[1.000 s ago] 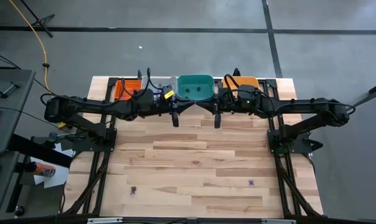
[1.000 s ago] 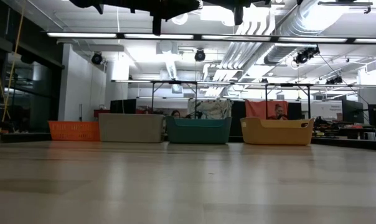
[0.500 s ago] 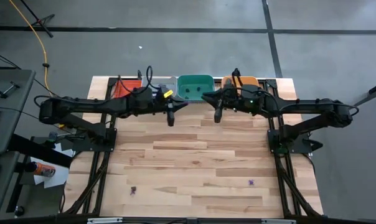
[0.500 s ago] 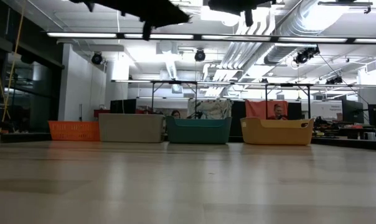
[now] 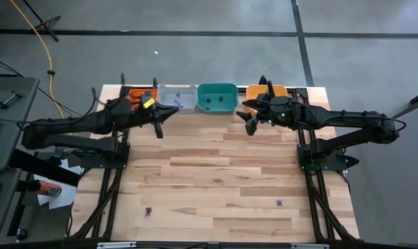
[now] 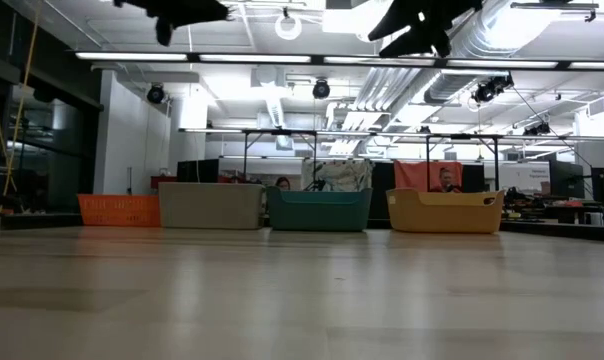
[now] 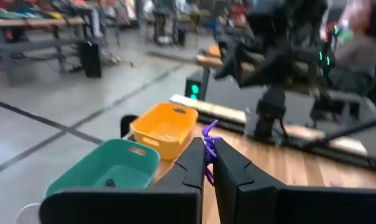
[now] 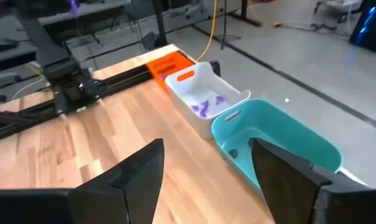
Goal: Sort Halloween decoration
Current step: Put the violet spider into the orange bin
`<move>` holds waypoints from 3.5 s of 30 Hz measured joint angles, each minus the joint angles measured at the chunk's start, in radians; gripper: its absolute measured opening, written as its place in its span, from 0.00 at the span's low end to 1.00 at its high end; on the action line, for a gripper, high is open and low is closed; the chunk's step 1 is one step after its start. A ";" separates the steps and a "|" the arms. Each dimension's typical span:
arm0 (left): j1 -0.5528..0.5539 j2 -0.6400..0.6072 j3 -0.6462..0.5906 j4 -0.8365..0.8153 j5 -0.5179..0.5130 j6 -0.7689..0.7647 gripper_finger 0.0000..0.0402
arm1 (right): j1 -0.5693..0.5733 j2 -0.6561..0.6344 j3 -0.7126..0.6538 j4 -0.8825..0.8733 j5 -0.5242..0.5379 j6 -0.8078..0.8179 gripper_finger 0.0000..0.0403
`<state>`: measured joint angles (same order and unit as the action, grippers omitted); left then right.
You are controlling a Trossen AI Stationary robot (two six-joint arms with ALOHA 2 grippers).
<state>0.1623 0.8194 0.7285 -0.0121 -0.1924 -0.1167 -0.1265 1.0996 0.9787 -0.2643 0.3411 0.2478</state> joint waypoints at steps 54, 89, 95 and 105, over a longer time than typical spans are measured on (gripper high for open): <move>0.843 0.452 -0.090 -0.290 -0.009 -0.190 0.29 | 0.000 0.001 0.000 -0.132 -0.009 0.218 0.60; -0.194 0.099 -0.094 0.326 0.146 -0.223 0.36 | 0.047 0.001 0.000 0.079 -0.270 0.101 0.60; -0.227 0.142 -0.094 0.399 0.077 -0.153 0.36 | 0.076 0.001 0.000 0.140 -0.271 0.086 0.60; -0.227 0.142 -0.094 0.401 0.076 -0.041 0.36 | 0.077 0.001 0.000 0.125 -0.270 0.041 0.60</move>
<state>-0.0647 0.9615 0.6346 0.3892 -0.1162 -0.1575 -0.0498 1.1007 0.9787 -0.1398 0.0707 0.2886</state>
